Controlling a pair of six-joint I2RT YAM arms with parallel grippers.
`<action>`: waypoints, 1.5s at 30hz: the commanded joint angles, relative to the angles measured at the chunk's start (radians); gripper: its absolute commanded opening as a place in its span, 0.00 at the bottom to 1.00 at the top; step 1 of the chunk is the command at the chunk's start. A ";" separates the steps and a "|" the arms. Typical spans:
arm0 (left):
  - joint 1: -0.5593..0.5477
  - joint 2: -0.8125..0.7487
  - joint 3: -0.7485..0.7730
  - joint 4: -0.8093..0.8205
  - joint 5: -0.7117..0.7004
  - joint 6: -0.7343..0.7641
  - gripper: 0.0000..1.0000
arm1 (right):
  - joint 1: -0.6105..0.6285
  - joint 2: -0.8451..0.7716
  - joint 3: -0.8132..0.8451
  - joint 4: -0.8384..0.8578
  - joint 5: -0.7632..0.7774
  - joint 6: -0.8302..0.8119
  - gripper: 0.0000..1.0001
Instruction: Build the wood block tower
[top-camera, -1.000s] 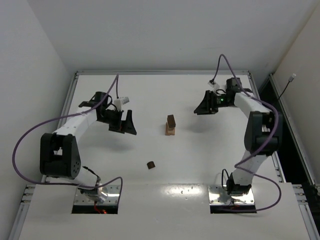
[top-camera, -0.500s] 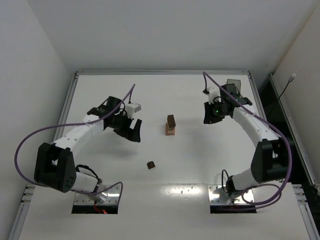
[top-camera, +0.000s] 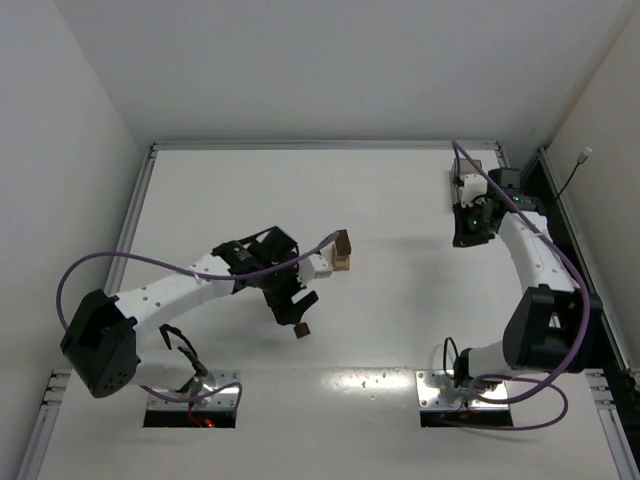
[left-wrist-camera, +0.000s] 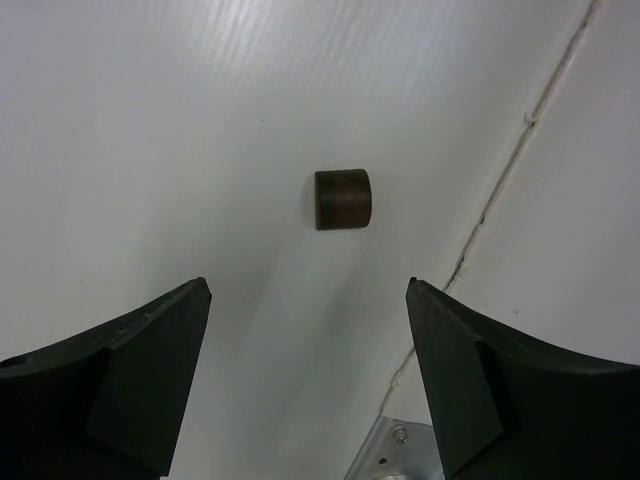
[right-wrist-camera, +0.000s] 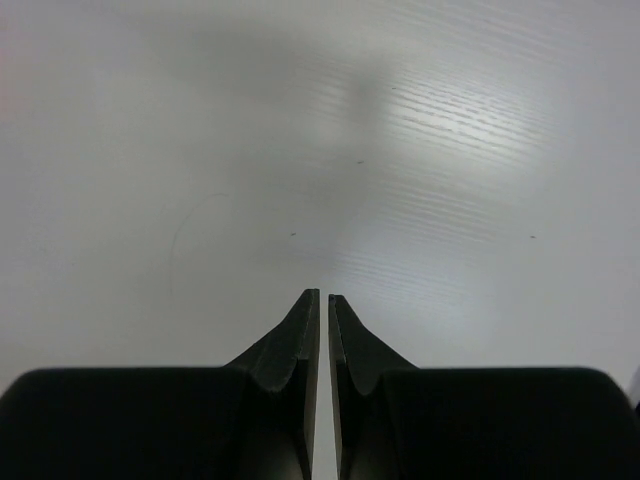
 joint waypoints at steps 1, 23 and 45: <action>-0.077 0.032 0.018 0.013 -0.046 0.082 0.76 | -0.043 -0.042 0.074 -0.051 -0.002 -0.063 0.05; -0.302 0.303 0.048 0.112 -0.283 -0.053 0.69 | -0.155 -0.054 0.092 -0.111 -0.093 -0.035 0.05; -0.312 0.355 0.048 0.141 -0.335 -0.083 0.39 | -0.201 -0.036 0.111 -0.138 -0.121 -0.044 0.05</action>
